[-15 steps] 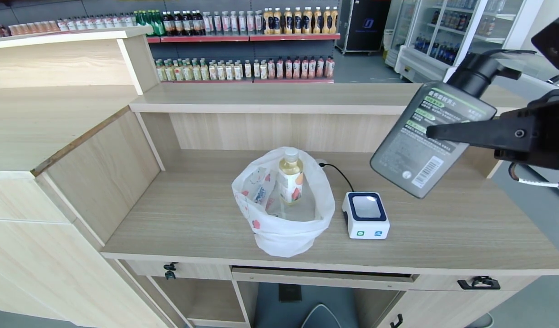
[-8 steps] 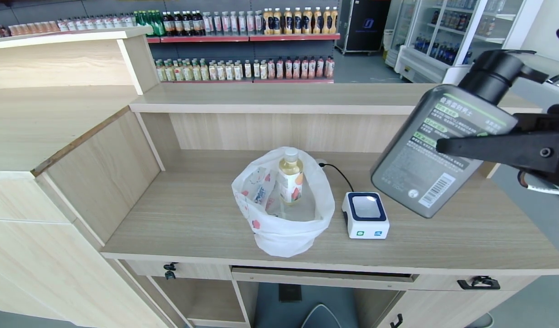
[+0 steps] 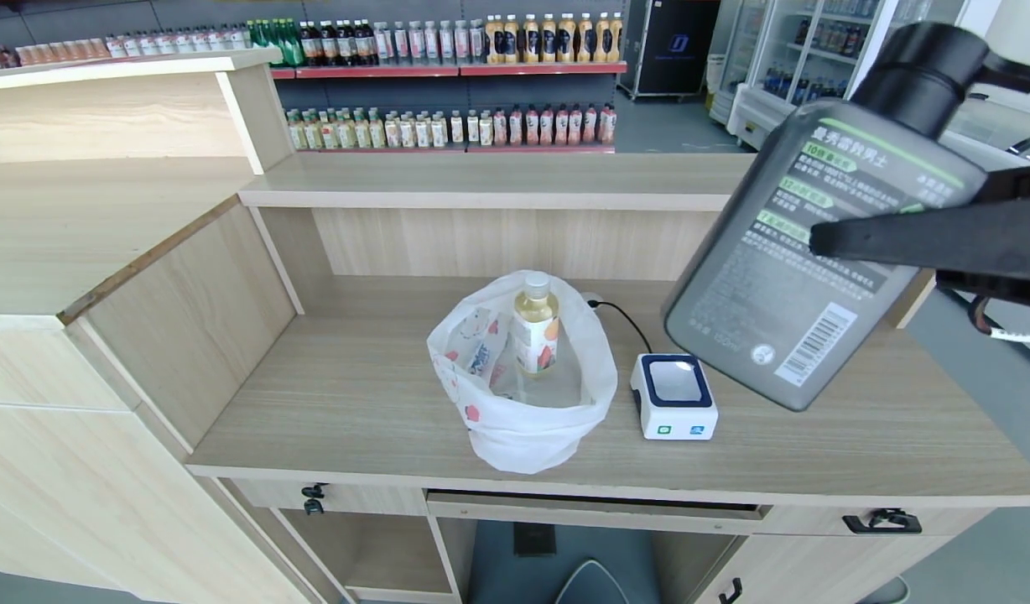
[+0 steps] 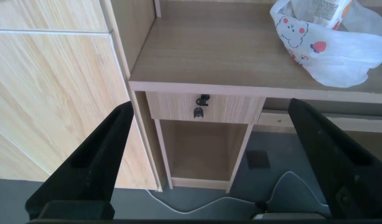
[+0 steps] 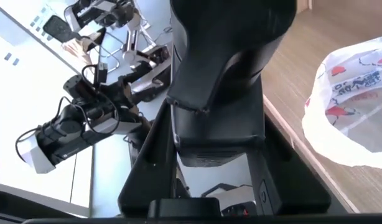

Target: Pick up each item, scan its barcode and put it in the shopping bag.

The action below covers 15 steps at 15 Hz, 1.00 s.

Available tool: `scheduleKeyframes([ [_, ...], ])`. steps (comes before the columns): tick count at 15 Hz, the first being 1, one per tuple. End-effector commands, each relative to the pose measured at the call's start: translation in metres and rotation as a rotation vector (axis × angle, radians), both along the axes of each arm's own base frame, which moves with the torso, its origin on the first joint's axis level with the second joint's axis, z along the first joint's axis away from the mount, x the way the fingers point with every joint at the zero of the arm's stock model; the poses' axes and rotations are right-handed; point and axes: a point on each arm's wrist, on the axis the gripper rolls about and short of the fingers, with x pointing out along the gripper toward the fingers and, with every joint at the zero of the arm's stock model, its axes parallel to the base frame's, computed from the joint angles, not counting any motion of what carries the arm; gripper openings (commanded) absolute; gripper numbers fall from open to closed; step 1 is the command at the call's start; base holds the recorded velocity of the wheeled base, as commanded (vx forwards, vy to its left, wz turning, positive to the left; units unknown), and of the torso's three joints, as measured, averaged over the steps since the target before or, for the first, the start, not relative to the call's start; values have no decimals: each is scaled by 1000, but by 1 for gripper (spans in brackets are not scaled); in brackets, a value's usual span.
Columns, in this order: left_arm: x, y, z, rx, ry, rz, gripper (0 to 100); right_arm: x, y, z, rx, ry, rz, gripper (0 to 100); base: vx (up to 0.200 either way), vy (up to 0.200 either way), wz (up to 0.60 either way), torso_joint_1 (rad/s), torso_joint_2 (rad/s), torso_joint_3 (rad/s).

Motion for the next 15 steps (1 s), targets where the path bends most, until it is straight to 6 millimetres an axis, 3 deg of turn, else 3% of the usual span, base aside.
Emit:
scheduleKeyframes([
  [1, 0, 0, 0, 0, 0, 1, 100, 1, 6, 1, -9, 25, 21, 0, 0, 0, 0, 0, 0, 0],
  [5, 0, 0, 0, 0, 0, 1, 100, -3, 12, -4, -41, 52, 62, 0, 0, 0, 0, 0, 0, 0],
  [11, 0, 0, 0, 0, 0, 1, 100, 6, 42, -22, -107, 32, 13, 0, 0, 0, 0, 0, 0, 0],
  [13, 0, 0, 0, 0, 0, 1, 100, 9, 50, -19, -94, 19, 10, 0, 0, 0, 0, 0, 0, 0],
  [15, 0, 0, 0, 0, 0, 1, 100, -2, 65, -8, -70, 27, 62, 0, 0, 0, 0, 0, 0, 0],
])
